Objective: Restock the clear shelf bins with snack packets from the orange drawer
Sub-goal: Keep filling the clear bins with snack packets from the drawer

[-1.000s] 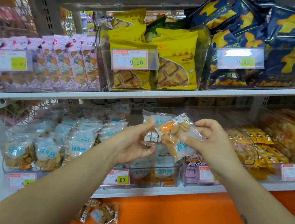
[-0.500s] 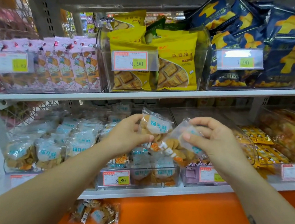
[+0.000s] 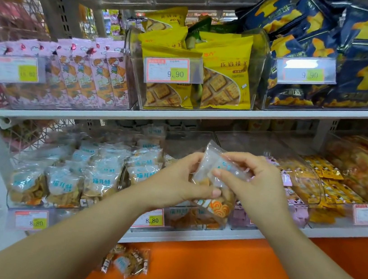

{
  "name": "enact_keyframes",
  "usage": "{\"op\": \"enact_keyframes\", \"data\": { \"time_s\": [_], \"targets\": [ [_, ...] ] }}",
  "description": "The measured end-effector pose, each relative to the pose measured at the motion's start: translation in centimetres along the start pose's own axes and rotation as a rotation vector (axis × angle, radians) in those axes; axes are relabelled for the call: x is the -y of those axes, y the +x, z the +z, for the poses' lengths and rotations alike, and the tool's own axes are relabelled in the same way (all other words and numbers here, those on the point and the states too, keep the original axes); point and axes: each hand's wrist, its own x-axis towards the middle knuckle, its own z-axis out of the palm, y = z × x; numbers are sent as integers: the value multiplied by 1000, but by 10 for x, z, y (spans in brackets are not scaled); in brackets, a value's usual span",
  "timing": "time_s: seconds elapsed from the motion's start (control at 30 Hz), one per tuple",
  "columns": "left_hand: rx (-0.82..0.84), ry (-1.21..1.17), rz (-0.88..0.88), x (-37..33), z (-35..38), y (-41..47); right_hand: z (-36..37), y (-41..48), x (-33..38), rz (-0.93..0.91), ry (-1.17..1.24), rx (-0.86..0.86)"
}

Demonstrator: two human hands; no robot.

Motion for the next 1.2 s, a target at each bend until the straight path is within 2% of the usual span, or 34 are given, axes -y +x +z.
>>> {"op": "enact_keyframes", "data": {
  "time_s": [0.07, 0.1, 0.2, 0.27, 0.43, 0.53, 0.63, 0.7, 0.8, 0.87, 1.0, 1.1, 1.2],
  "targets": [
    [-53, -21, 13, 3, -1, -5, 4, -2, 0, -49, -31, -38],
    [-81, -22, 21, 7, -2, -8, 8, -3, -2, -13, 4, -9],
    [-155, -34, 33, 13, -9, -23, 21, -9, -10, 284, 278, 295],
    [-191, -18, 47, 20, -16, -31, 31, -13, -12, 333, 354, 408],
    [-232, -9, 71, 24, -37, -46, 54, -4, -9, 243, 267, 401],
    [-374, 45, 91, 24, -65, -56, 58, 13, -11, 208, 240, 355],
    [-599, 297, 88, 35, -98, -70, 65, 26, -19, 254, 239, 366],
    [-656, 491, 77, 48, -112, -77, 79, 26, -23, 289, 211, 452],
    [-613, 726, 60, 65, -115, -80, 107, 18, -26, 271, 116, 571],
    [-571, 915, 144, 77, -114, -80, 126, 11, -31, 230, 50, 577],
    [-509, 1209, 256, 96, -106, -80, 144, 5, -37, 137, -136, 531],
    [-494, 1333, 240, 104, -100, -78, 144, 6, -36, 146, -193, 504],
    [-481, 1415, 209, 107, -99, -73, 144, 1, -35, 197, -185, 400]
  ]
}}
